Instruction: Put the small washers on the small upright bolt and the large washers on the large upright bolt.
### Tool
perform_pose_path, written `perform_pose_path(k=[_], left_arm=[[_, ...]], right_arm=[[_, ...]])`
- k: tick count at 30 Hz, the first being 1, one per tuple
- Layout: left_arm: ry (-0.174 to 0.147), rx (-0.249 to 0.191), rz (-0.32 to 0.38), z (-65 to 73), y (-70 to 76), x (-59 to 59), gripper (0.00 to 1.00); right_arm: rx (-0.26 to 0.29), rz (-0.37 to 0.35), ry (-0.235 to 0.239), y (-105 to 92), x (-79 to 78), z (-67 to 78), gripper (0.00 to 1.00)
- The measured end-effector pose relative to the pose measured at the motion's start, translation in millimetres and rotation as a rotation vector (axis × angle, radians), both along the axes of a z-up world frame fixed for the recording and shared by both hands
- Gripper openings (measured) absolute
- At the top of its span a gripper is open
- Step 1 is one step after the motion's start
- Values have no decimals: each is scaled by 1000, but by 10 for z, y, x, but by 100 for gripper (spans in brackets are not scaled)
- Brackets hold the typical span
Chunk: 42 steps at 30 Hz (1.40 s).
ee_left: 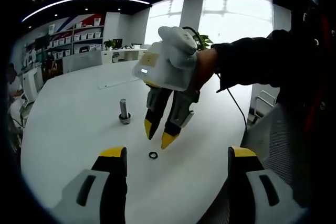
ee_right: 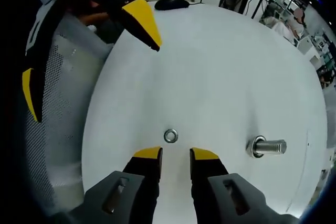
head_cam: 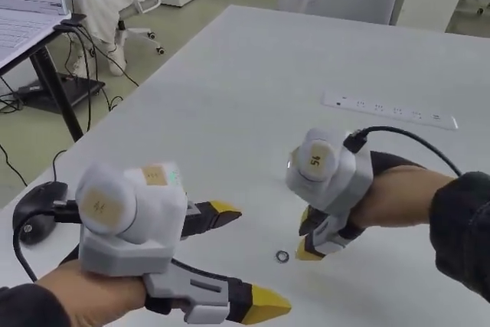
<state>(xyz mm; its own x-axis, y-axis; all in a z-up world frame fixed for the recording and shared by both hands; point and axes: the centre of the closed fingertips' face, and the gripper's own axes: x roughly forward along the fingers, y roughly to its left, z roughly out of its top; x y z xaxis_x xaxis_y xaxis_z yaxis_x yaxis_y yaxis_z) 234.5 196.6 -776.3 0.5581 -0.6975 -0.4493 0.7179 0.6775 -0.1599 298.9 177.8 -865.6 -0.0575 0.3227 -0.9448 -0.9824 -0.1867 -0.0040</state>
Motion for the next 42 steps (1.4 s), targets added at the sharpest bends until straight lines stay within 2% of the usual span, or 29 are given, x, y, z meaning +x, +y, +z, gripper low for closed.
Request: perform_pose_path(k=[8,10,12,16,19,33,42], left_arm=[[4,3,4,-5,15,-27,78],[2,-1,7,3,17,-27,78],[2,-1,7,2,18,-29,78],[0,-3,6,3,5,-28,78],[-2,-6,6,5,-2,-21,78],[-9,-15,14,28,-4,-5,78],[-7,-17,11,20,-14,11,78]], right_arm=[[-25,22,23,80,-109,-193,22],[-6,18,5,107,-77,-175,20],[-17,20,11,93,-83,-177,20],[-28,54,-25,92,-99,-191,19],[-29,67,-30,88,-121,-186,16],[-22,77,-21,81,-111,-179,14],[-34,54,-20,-38,-37,-173,14]])
